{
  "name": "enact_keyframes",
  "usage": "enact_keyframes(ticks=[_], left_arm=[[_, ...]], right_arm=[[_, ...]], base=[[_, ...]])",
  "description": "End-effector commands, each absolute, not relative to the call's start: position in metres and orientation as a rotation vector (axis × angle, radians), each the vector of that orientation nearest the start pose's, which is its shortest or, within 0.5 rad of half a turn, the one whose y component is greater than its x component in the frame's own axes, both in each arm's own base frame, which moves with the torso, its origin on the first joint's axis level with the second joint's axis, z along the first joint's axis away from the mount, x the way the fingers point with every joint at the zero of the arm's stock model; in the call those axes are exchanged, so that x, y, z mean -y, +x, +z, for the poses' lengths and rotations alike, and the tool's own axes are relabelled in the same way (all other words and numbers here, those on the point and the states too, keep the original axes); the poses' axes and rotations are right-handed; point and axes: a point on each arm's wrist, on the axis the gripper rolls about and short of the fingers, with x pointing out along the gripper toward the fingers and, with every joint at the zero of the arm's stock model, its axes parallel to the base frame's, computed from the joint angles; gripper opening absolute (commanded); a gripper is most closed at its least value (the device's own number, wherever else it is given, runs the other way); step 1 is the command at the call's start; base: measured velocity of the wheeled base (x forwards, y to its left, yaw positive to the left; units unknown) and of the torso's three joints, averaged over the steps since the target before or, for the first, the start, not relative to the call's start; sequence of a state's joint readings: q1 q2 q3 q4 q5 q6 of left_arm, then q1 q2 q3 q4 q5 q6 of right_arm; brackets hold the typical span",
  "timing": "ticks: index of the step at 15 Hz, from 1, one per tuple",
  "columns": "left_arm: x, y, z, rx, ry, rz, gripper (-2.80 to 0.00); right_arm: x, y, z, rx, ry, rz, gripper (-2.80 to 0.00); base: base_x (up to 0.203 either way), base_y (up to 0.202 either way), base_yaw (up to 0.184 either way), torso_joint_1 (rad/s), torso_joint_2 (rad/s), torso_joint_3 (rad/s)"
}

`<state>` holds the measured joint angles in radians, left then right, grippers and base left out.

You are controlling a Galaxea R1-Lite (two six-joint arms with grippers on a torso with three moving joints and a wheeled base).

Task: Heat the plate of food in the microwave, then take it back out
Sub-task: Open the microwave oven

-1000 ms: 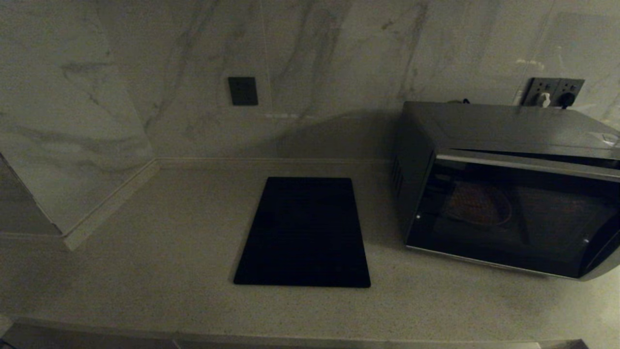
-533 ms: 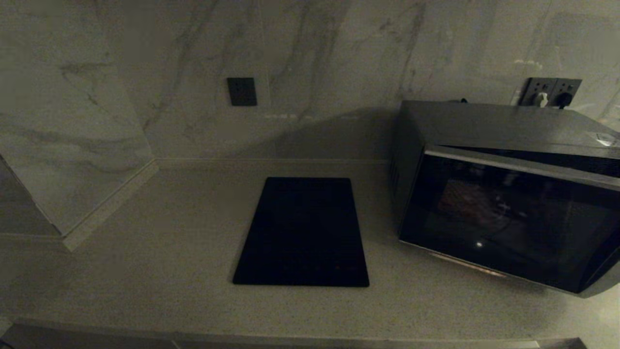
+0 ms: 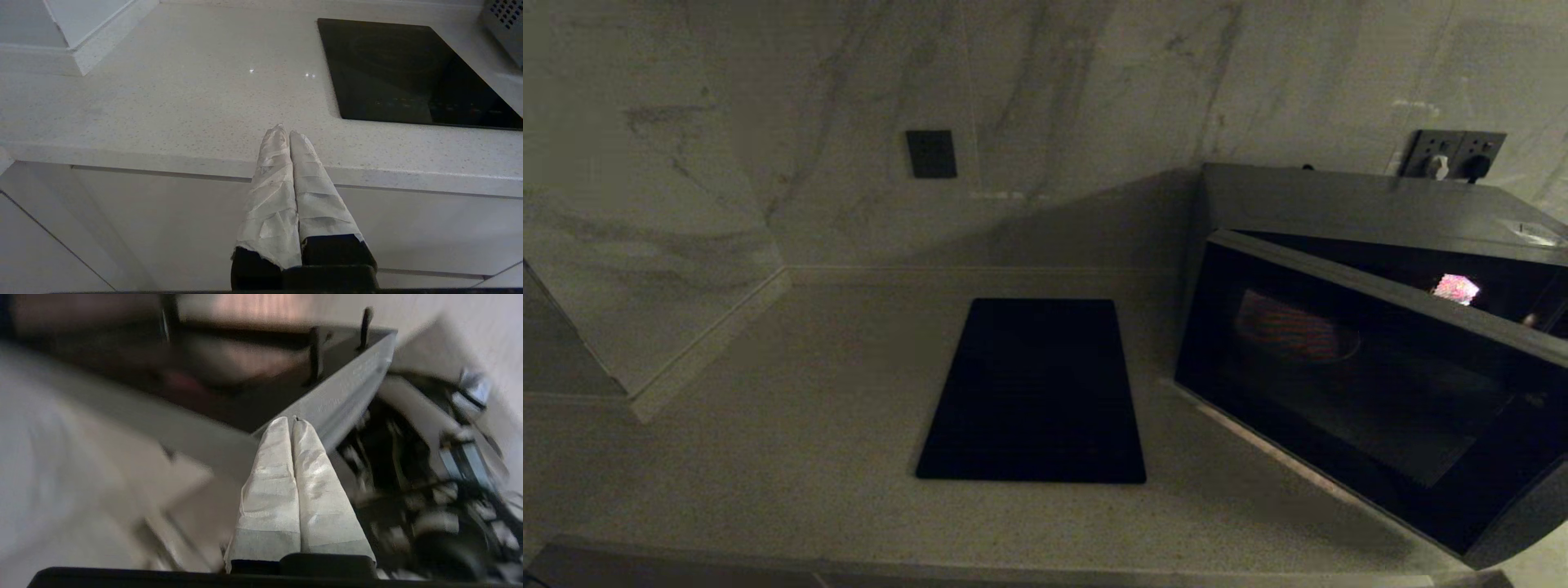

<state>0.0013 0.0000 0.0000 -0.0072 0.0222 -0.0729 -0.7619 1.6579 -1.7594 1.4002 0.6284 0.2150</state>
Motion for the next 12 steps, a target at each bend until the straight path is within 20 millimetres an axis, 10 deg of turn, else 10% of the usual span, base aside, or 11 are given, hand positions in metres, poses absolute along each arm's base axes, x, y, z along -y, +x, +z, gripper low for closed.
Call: enact_keyframes(ticks=[1,12], left_arm=[[0.000,-0.023,0.076,0.009,-0.074,0.024,-2.80],[0.000,-0.023,0.076,0.008,-0.074,0.024,-2.80]], right_arm=[[0.117,0.143,0.309,-1.035,0.971,-0.149,-2.80],[0.105,0.132,0.312,-0.983,0.656,0.078,-2.80]], base=[[0.000,0.000,0.000,0.000,0.00,0.000],[0.000,0.000,0.000,0.000,0.00,0.000]])
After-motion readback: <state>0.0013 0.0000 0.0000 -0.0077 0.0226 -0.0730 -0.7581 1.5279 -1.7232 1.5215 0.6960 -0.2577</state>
